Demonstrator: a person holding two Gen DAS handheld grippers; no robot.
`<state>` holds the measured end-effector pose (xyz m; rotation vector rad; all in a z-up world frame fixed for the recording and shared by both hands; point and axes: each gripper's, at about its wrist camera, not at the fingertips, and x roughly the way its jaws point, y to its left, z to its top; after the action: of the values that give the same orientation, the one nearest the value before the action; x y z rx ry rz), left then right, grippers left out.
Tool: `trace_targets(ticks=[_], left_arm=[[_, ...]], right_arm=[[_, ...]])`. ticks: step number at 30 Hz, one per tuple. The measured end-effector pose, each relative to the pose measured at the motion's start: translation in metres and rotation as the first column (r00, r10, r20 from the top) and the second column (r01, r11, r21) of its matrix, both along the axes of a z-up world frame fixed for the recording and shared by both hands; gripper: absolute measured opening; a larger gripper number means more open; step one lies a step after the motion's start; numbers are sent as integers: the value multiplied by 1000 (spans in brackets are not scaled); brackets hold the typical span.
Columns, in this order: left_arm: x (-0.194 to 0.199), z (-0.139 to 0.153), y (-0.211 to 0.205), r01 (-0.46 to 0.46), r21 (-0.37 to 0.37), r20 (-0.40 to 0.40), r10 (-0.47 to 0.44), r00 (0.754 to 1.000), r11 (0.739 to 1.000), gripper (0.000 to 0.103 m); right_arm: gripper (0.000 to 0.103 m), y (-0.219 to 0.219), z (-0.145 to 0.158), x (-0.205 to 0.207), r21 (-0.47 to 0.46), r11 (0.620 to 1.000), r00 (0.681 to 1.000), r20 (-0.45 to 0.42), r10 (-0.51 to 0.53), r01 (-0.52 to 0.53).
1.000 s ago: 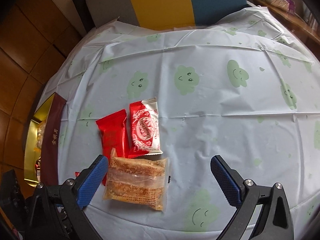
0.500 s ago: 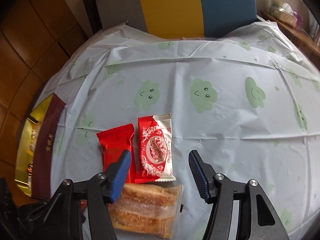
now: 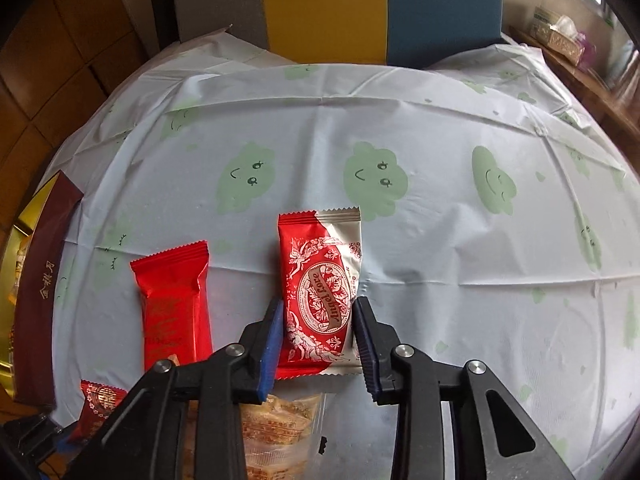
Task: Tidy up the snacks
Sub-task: 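Grasp the red-and-white printed packet with the right gripper while the left holds the candy bar, then carry the red candy bar into the gold tray and open the left gripper while the right holds its packet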
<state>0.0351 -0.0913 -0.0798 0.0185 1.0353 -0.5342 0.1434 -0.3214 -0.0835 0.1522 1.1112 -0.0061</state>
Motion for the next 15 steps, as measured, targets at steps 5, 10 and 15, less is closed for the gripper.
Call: trace_targets(ticks=[5, 10, 15], left_arm=[[1, 0, 3, -10, -14, -11, 10, 1000, 1000, 18], [2, 3, -1, -6, 12, -4, 6, 1000, 1000, 16], [4, 15, 8, -24, -15, -7, 24, 1000, 1000, 16]], right_arm=[[36, 2, -1, 0, -2, 1000, 1000, 5, 1, -1], [37, 6, -2, -3, -23, 1000, 1000, 9, 21, -21], [37, 11, -2, -3, -57, 997, 999, 16, 43, -42]])
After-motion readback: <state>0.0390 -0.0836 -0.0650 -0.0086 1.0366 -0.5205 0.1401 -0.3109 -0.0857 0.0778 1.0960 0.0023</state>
